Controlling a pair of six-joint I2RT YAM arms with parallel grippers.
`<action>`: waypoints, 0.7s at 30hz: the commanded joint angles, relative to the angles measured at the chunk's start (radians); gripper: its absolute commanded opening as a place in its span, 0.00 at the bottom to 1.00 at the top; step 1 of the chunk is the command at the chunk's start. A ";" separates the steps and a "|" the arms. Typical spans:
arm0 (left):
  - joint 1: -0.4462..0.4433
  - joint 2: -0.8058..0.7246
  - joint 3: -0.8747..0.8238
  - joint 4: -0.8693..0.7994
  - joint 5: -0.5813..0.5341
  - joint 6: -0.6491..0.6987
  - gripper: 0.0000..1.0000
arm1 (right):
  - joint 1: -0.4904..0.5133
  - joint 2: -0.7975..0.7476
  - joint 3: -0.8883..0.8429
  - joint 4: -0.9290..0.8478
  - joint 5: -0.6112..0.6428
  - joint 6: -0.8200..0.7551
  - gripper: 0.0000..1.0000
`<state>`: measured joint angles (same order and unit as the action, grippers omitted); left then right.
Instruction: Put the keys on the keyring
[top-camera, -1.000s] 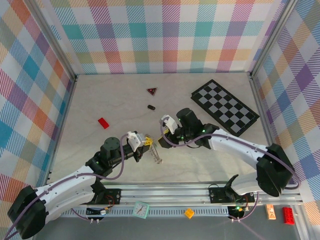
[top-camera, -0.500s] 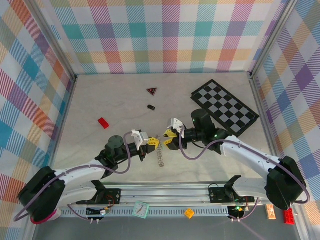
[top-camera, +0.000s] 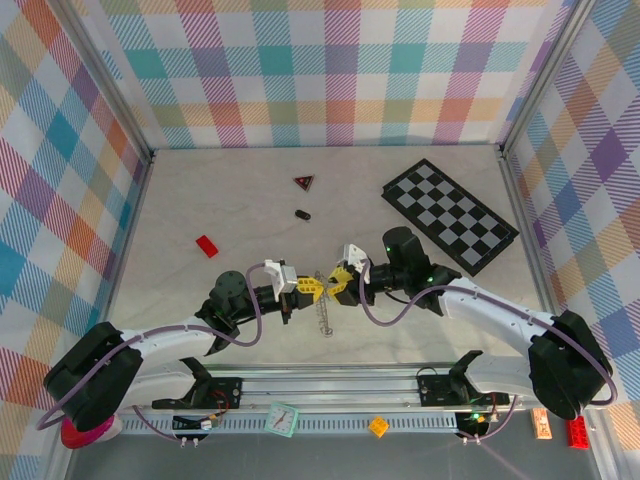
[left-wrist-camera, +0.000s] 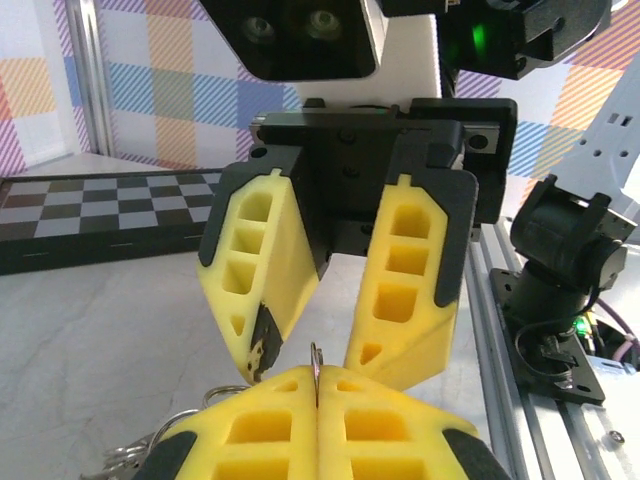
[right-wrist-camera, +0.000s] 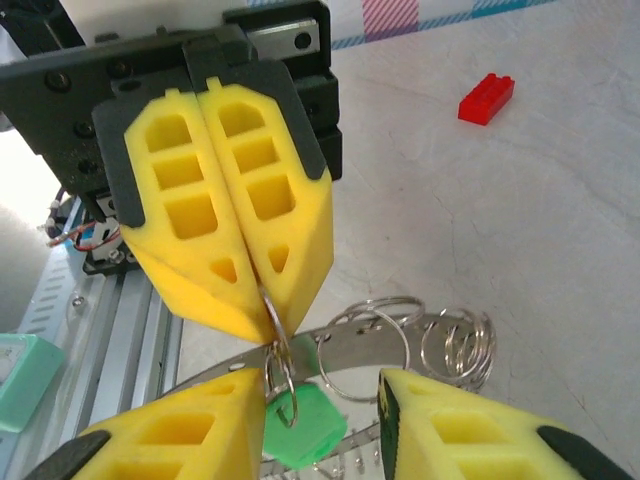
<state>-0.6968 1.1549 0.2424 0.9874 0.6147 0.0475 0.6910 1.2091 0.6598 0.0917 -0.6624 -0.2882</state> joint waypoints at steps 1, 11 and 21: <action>0.013 -0.012 0.020 0.068 0.049 -0.010 0.00 | -0.001 -0.014 -0.009 0.060 -0.075 0.027 0.32; 0.013 -0.001 0.029 0.083 0.059 -0.022 0.00 | 0.000 0.017 0.002 0.064 -0.148 0.031 0.14; 0.011 0.028 0.026 0.138 0.059 -0.060 0.00 | 0.001 0.033 0.029 0.029 -0.178 0.019 0.00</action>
<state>-0.6933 1.1774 0.2428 1.0088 0.6468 0.0105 0.6823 1.2335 0.6601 0.1265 -0.7853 -0.2523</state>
